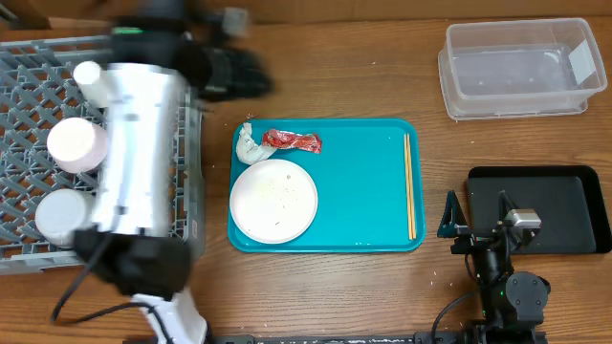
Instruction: Sort waste into correct bins and load items into the dishwasher
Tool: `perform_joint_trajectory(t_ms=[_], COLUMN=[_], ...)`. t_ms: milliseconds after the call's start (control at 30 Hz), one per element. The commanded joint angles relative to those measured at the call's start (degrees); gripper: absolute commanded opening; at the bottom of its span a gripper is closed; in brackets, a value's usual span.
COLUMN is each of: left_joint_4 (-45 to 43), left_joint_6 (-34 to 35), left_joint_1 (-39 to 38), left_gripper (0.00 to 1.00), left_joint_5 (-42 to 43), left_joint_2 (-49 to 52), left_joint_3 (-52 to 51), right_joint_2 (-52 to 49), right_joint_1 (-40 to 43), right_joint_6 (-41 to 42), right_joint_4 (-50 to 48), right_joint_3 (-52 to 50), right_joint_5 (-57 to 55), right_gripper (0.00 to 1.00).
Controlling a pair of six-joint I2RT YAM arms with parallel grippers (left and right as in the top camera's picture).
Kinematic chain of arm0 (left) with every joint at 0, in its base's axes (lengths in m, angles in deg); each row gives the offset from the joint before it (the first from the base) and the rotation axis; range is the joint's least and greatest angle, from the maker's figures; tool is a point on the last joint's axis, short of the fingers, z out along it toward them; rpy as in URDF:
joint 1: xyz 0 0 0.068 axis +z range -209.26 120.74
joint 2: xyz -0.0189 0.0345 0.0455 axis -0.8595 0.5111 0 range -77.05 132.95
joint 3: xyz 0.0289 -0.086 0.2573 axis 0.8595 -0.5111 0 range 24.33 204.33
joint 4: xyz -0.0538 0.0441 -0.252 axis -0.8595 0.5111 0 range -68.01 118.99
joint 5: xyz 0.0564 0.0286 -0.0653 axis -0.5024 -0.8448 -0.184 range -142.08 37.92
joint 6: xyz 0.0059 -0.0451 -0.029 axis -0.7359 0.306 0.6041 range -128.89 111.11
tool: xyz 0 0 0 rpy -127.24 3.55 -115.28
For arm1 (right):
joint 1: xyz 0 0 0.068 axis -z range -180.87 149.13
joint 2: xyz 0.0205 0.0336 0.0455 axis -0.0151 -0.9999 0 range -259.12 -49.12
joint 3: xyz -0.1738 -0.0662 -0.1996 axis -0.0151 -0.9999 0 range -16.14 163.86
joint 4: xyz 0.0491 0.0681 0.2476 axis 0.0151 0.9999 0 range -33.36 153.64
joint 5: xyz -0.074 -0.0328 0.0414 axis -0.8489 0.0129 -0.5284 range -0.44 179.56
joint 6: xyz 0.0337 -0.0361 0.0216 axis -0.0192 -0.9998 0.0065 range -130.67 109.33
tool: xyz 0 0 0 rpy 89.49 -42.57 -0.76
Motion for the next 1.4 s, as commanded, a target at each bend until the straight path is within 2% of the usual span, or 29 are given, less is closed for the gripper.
perform_joint_trajectory(t_ms=[0, 100, 233, 433, 667, 800, 1000, 1033, 1200, 1367], left_joint_4=[-0.96, -1.36, -1.6, 0.66, 1.64, 2.67, 2.69, 2.16, -0.85, -3.74], left_joint_6=[5.25, 5.2, 5.22, 5.18, 5.25, 5.22, 5.29, 5.33, 12.61, 13.97], left_joint_1=[-10.08, -17.35, -21.44, -21.75, -21.35, -21.35, -21.73, -21.97, -22.86, -24.68], left_gripper=[1.0, 1.0, 1.0, 1.0, 1.0, 1.0, 1.0, 0.97, 0.81, 0.75], left_joint_5=[-24.02, -31.28, -36.92, -35.76, -35.39, -27.23, -3.5, 0.68, 1.75, 0.5], left_joint_2=[3.23, 6.95, 11.41, 15.47, 15.67, 15.67, 15.67, 15.67, 15.67, 15.67], left_joint_3=[0.79, 0.79, 0.79, 0.79, 0.79, 0.79, 0.76, 0.74, 0.74, 0.74], right_joint_2=[0.52, 0.52, 0.52, 0.52, 0.52, 0.52, 0.52, 0.52, 0.52, 0.52], right_joint_1=[0.02, 0.02, 0.02, 0.02, 0.02, 0.02, 0.02, 0.02, 0.02, 0.02], right_joint_6=[-0.22, -0.22, -0.22, -0.22, -0.22, -0.22, -0.22, -0.22, -0.22, -0.22], right_joint_4=[-0.37, -0.37, -0.37, -0.37, -0.39, -0.37, -0.39, -0.37, -0.37, -0.37], right_joint_3=[-0.61, -0.61, -0.61, -0.61, -0.61, -0.61, -0.61, -0.61, -0.61, -0.61], right_joint_5=[-0.72, -0.7, -0.7, -0.7, -0.7, -0.72, -0.72, -0.72, -0.7, -0.72], right_gripper=[1.0, 1.0, 1.0, 1.0, 1.0, 1.0, 1.0, 1.0, 1.0, 1.0])
